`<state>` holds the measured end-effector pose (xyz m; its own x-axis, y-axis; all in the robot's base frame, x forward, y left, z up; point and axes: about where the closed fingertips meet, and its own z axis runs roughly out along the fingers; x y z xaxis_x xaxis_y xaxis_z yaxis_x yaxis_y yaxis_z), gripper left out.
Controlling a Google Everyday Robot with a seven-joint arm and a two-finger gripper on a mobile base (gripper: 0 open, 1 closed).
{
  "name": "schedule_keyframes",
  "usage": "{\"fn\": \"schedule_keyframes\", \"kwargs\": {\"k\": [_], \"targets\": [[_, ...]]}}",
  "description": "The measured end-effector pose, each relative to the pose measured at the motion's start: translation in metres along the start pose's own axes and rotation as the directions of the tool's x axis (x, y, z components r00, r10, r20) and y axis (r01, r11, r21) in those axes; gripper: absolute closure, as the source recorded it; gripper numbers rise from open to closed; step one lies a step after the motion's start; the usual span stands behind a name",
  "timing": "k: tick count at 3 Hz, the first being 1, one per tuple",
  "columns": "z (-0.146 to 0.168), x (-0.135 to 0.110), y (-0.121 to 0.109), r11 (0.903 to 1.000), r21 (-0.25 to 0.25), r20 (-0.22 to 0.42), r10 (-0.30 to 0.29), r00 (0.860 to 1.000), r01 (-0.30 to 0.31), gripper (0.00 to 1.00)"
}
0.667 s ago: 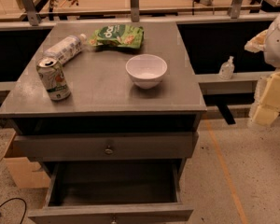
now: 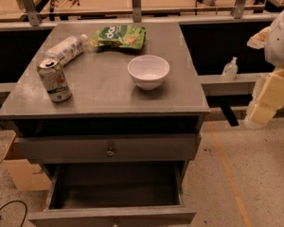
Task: Move white bowl near green rice chip bag
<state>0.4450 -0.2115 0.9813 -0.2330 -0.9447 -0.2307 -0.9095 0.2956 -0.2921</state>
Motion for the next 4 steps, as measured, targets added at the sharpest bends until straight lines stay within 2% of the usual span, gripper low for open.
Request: {"fn": "schedule_keyframes", "kwargs": {"k": [1,2,3,4], "targets": [[0.020,-0.041,-0.024,0.9959,0.045,0.069,-0.082,0.994,0.079,0.00],[0.045,-0.081,-0.049,0.9846,0.056,0.164,-0.173,0.971,0.165,0.00],[0.080,-0.107,-0.063,0.9717,0.021,0.210,-0.234,0.949,0.235,0.00],[0.113,-0.121,-0.073,0.9640,-0.011,0.238,-0.255,0.937,0.266,0.00]]}}
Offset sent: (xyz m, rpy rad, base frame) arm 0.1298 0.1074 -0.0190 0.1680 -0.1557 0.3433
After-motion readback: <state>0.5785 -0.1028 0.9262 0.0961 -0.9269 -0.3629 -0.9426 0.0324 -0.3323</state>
